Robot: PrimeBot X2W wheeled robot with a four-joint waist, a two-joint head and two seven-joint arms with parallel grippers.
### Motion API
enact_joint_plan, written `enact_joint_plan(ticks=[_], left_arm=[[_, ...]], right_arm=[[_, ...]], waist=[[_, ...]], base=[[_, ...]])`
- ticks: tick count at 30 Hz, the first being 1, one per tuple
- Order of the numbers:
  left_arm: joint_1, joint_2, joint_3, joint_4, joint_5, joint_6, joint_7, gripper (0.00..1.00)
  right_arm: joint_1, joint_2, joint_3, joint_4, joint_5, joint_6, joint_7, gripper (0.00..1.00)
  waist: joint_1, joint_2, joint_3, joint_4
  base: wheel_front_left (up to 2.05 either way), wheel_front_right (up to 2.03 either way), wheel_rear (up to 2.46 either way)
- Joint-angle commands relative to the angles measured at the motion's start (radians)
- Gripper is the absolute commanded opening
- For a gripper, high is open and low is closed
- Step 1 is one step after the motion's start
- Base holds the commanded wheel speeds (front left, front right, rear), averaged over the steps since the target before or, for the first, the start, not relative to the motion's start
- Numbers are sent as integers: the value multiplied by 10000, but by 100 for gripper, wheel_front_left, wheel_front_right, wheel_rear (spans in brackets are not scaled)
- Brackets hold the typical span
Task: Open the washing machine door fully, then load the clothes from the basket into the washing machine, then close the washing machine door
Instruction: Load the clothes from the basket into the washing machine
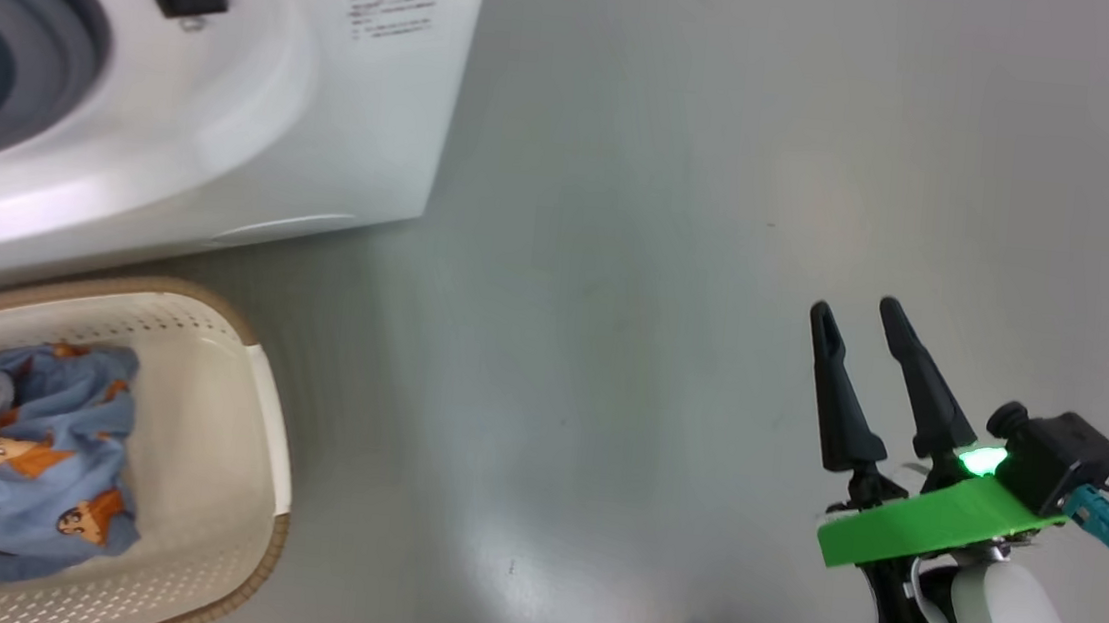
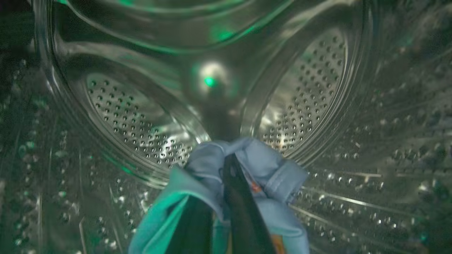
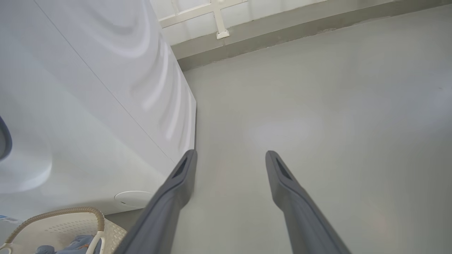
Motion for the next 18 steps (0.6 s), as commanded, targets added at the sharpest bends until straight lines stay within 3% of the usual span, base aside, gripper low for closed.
enact_joint_plan(ticks=[1,4,7,9,10,11,18], left_arm=[[102,485,327,-411,257,34,-51,0],[592,250,656,-347,700,-43,-51,0],[825,3,733,768,765,-186,-51,0],[742,-8,463,1516,981,-302,-51,45],[670,-45,445,1884,960,-336,-51,83],[586,-73,394,2194,971,-368,-51,100],[319,-227,300,2994,896,-531,-51,100]], right_arm=[[8,25,174,-244,81,14,-74,100],[2,64,199,-235,76,14,-74,100],[20,92,217,-217,71,14,-74,100],[20,105,232,-204,65,14,-74,100],[14,109,235,-201,62,14,-74,100],[10,112,227,-201,58,14,-74,100],[47,32,167,-188,11,14,-74,100]], waist=[[0,0,196,-203],[0,0,226,-287],[0,0,202,-328],[0,0,184,-333],[0,0,175,-327],[0,0,160,-309],[0,0,-37,-29]], base=[[0,0,0],[0,0,0],[0,0,0],[0,0,0],[0,0,0],[0,0,0],[0,0,0]])
